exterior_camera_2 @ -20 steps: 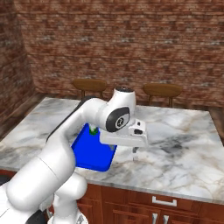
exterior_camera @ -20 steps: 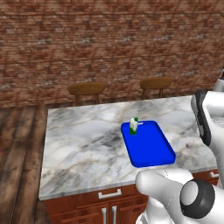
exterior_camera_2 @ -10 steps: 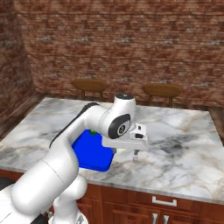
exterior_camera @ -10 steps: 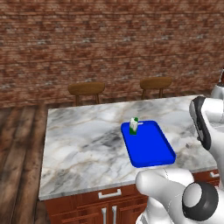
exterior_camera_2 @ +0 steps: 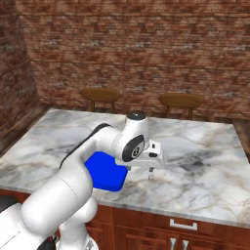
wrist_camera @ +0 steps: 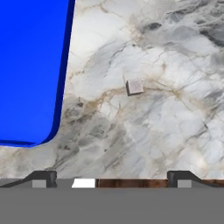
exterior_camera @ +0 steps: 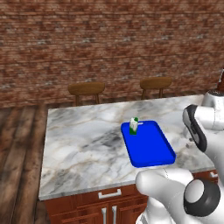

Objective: Take out the milk from the fridge and place it on the tray on the counter. Then take the sugar cube near the tray and place it in the tray.

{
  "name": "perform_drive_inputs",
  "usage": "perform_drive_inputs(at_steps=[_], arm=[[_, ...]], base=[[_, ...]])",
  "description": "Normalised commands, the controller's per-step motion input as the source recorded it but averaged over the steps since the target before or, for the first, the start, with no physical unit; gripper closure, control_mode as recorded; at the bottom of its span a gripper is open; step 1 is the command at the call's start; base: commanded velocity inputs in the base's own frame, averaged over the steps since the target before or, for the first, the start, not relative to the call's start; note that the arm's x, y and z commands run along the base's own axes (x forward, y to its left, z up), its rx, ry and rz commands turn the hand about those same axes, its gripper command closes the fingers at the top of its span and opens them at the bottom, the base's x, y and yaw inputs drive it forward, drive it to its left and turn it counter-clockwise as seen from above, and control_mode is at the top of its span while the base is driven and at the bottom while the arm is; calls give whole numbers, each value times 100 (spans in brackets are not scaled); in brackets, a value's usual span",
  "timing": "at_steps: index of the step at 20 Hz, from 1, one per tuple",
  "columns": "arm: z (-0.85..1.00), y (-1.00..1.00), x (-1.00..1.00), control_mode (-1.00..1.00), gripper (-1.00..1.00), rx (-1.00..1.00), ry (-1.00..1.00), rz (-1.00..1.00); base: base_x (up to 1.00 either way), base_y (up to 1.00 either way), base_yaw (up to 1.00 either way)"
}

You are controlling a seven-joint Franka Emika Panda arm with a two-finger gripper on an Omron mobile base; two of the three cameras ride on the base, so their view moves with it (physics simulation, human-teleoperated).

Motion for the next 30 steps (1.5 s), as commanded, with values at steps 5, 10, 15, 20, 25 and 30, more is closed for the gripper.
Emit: perform_drive_inputs(at_steps=[5,10,15,20,25,30], arm=[[-26,-1,50,-100,-100,2,-3,0],[-11,-11,36,-100,-100,0,0,0],[-3,-10,20,-100,-100,0,7,0],[-13,-22,3,-100,-100,0,10,0],[-23,-34,12,-100,-100,0,2,0],[-29,-7,7,-100,-100,1,2,0]], base=[[0,0,0],[0,0,0],[0,0,0],[0,0,0],[0,0,0],[0,0,0]])
